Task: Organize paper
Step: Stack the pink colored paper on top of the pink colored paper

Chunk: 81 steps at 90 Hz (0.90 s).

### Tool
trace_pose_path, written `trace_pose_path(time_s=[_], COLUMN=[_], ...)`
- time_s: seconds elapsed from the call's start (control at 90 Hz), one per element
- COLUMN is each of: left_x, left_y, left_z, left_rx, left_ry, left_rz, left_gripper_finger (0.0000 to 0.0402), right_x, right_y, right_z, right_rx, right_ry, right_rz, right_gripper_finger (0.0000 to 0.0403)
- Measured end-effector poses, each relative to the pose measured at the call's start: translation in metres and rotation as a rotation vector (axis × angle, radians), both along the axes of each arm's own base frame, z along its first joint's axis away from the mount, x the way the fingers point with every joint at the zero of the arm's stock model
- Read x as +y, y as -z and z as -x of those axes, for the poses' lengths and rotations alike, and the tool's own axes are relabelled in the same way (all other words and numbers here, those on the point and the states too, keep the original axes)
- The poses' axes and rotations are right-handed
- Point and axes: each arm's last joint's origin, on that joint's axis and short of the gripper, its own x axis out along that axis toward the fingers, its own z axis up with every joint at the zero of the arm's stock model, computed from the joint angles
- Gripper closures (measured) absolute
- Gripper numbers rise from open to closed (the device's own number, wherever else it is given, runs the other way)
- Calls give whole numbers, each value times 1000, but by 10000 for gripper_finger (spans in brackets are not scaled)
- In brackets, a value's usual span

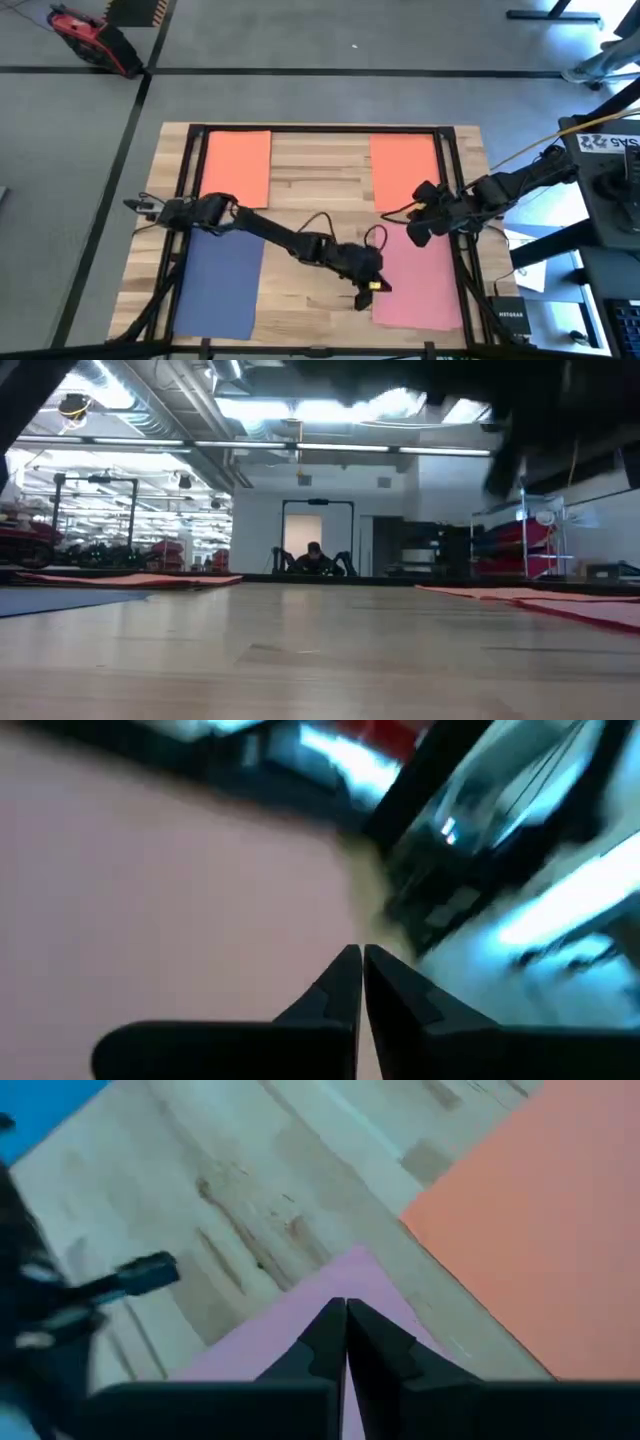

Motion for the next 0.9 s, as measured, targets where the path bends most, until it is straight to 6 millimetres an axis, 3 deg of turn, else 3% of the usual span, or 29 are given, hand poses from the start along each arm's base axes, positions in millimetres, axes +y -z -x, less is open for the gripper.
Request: trace_pose_path(time_s=[0.289,0.467,0.556,0.744,0.9], left_x=[7,24,40,68,80], left_y=[-42,-43,-48,-39,-41], left_z=[16,34,45,82,128], left_rx=[-67,-104,-207,-362,-338], left_ry=[-79,-194,-268,-398,-498], left_rz=[3,15,72,131,106], left_gripper_finger=[402,402,402,402,402], right_x=[9,11,11,12,18], right_y=[-15,-21,-23,-31,-27], right_z=[-19,-23,-23,-25,-31], right_rx=[-227,-302,-323,-402,-377], right_ry=[-192,-269,-299,-347,-434], right_rz=[38,84,113,133,86], right_gripper_finger=[403,403,403,403,403])
